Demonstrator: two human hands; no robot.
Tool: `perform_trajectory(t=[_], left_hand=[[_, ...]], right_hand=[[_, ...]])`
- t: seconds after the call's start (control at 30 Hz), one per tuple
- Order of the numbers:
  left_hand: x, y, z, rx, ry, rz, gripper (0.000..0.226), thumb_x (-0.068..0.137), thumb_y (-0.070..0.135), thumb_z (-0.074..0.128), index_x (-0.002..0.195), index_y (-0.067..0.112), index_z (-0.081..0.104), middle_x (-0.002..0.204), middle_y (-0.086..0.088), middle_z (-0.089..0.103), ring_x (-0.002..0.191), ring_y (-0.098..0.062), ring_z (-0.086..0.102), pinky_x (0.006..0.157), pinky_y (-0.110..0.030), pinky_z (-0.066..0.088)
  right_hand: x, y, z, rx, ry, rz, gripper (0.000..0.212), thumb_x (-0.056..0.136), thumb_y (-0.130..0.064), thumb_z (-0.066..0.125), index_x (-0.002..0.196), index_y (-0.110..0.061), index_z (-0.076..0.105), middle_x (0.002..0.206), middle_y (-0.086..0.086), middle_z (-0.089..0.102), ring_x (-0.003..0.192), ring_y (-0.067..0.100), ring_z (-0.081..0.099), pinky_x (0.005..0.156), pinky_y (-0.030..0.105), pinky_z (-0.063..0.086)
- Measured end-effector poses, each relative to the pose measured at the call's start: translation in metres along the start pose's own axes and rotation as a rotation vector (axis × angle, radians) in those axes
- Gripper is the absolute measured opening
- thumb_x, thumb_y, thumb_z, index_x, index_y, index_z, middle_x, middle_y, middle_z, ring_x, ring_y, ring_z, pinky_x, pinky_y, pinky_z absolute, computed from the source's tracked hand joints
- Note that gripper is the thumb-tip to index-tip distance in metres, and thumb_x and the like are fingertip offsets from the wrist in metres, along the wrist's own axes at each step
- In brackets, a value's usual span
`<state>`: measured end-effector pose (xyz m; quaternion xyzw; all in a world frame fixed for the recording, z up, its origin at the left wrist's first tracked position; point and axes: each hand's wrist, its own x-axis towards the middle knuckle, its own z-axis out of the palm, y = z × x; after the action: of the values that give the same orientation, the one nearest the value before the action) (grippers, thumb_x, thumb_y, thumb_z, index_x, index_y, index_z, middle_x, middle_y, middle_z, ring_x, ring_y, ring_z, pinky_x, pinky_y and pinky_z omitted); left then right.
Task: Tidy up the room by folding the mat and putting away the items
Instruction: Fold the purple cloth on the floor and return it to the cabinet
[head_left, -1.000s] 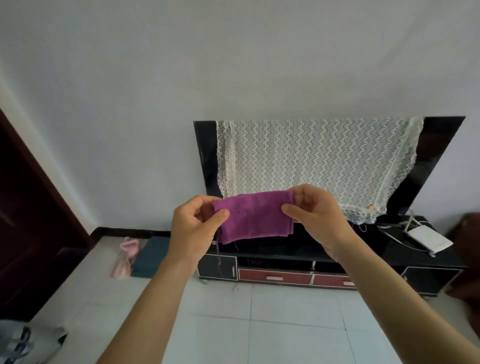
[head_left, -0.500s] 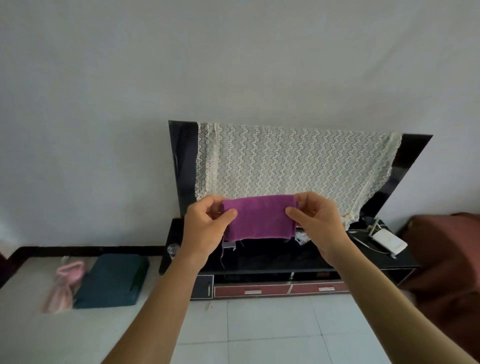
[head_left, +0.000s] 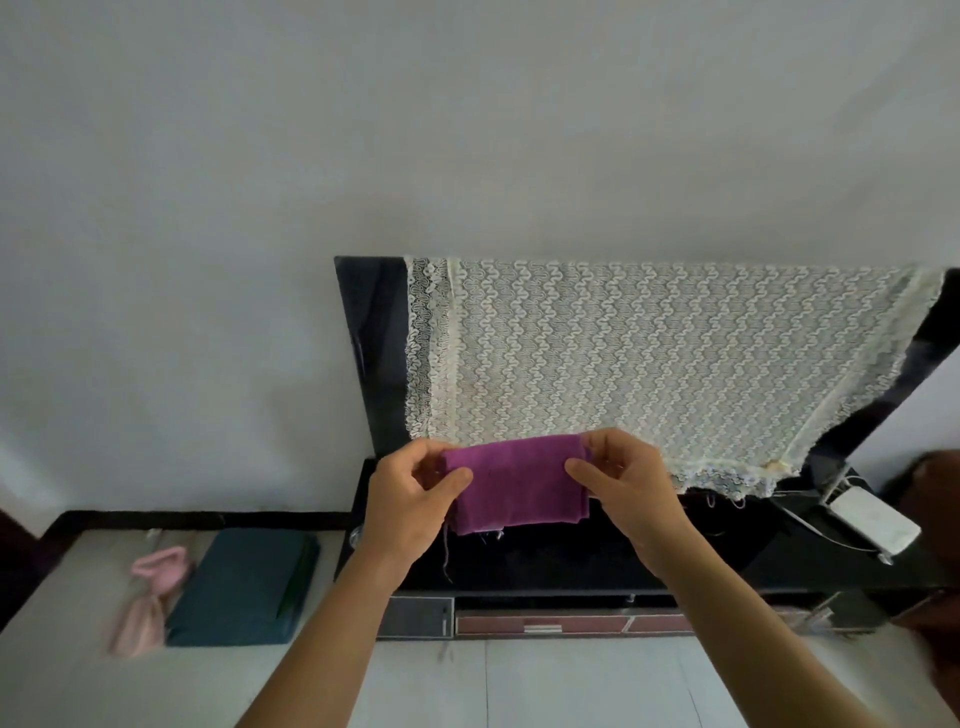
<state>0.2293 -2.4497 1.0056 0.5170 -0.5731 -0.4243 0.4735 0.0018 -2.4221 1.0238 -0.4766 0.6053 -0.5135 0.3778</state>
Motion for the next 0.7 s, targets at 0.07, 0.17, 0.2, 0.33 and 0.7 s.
perform_trajectory(t=[0.07,0.17,0.2,0.33,0.7], left_hand=[[0.027,-0.007,0.013,0.005,0.008,-0.036,0.016,0.084,0.007,0.078,0.092,0.019,0.073,0.084,-0.002,0.076,0.084,-0.02,0.073,0.079,-0.049,0.061],[0.066,-0.021,0.035,0.031,0.002,-0.074,0.015,0.084,0.008,0.078,0.092,0.019,0.073,0.085,-0.005,0.075,0.085,-0.023,0.072,0.079,-0.051,0.061],[0.079,-0.026,0.042,0.039,-0.004,-0.085,0.014,0.084,0.009,0.078,0.092,0.019,0.073,0.085,-0.006,0.075,0.086,-0.024,0.072,0.079,-0.051,0.061],[0.129,-0.055,0.059,0.086,-0.05,-0.1,0.013,0.084,0.012,0.078,0.092,0.02,0.072,0.087,-0.004,0.074,0.087,-0.023,0.072,0.076,-0.051,0.061],[0.195,-0.212,0.082,0.105,-0.118,-0.272,0.017,0.082,0.01,0.08,0.091,0.022,0.073,0.089,-0.004,0.075,0.088,-0.021,0.072,0.079,-0.042,0.062]], right_hand=[[0.032,0.013,0.0,0.016,-0.001,0.021,0.016,0.088,0.006,0.067,0.092,-0.009,0.069,0.076,0.002,0.072,0.073,0.017,0.069,0.072,0.037,0.061],[0.076,0.033,-0.001,0.052,0.006,0.059,0.018,0.089,0.006,0.066,0.094,-0.01,0.07,0.074,-0.003,0.073,0.072,0.012,0.07,0.067,0.027,0.059],[0.089,0.04,-0.001,0.062,0.009,0.075,0.018,0.089,0.006,0.066,0.095,-0.011,0.07,0.074,-0.004,0.073,0.071,0.011,0.07,0.067,0.026,0.059],[0.137,0.075,0.004,0.064,0.02,0.138,0.017,0.09,0.002,0.068,0.096,-0.013,0.07,0.08,-0.001,0.074,0.076,0.014,0.072,0.071,0.03,0.061],[0.204,0.213,0.057,-0.001,0.037,0.294,0.016,0.089,-0.002,0.071,0.099,-0.015,0.069,0.09,0.006,0.075,0.084,0.021,0.074,0.073,0.034,0.061]])
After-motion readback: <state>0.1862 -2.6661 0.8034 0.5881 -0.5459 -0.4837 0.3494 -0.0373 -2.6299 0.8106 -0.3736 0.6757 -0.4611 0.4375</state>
